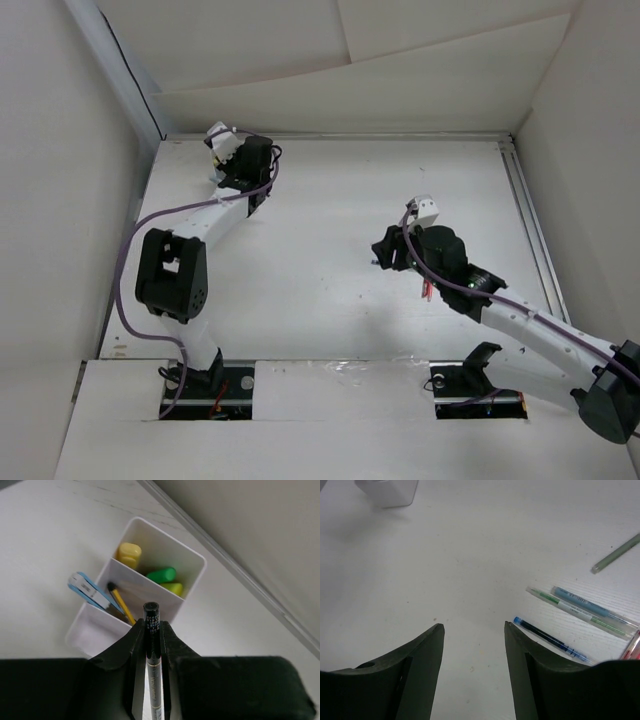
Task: Sort the stationery into containers
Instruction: Place the pen in the storage box.
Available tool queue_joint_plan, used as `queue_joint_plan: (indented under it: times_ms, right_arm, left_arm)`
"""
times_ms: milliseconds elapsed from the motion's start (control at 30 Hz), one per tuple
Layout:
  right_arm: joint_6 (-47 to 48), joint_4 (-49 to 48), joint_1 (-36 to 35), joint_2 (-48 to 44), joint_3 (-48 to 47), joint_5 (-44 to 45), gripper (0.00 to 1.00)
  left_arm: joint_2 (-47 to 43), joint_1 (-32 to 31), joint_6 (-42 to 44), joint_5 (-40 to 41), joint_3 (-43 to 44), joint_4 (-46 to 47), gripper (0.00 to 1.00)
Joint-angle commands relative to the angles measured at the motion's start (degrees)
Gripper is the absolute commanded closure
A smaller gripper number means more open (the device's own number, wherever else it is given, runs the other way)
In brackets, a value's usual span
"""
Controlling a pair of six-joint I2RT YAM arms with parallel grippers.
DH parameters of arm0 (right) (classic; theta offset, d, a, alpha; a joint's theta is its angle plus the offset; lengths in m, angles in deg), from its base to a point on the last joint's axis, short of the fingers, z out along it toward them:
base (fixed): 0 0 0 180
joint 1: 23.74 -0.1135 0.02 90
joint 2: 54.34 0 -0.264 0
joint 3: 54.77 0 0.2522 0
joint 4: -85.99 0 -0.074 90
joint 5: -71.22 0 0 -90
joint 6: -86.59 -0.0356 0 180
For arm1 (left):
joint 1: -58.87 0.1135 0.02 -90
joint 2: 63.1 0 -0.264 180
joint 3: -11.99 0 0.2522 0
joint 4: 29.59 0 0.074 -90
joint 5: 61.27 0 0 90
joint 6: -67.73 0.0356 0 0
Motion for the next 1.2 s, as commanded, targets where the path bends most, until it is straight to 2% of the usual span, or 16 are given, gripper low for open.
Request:
queue_joint_plan:
  times_ms: [0,200,633,1167]
  right_arm:
    - [-0.5,-2.9,0.2,-1.1,0.2,1.0,0.42]
    - [-0.5,-2.9,0.2,-1.1,0.2,-0.3,0.42]
    - [0.0,-3.5,0.2,-1.2,0.2,-1.6,0.42]
    - [0.0,-4.5,0.2,-1.7,0.7,-0.5,0.42]
  left_arm:
    - [1.8,1.9,3.3,8.7,4.1,-3.7,1.00]
    - [3.7,2.7,9.5,11.7,4.8,0.7,1.00]
    - [6.7,2.7,16.8,15.6,5.8,7.7,1.00]
    - [9.0,2.7,20.6,15.6,5.8,13.7,1.00]
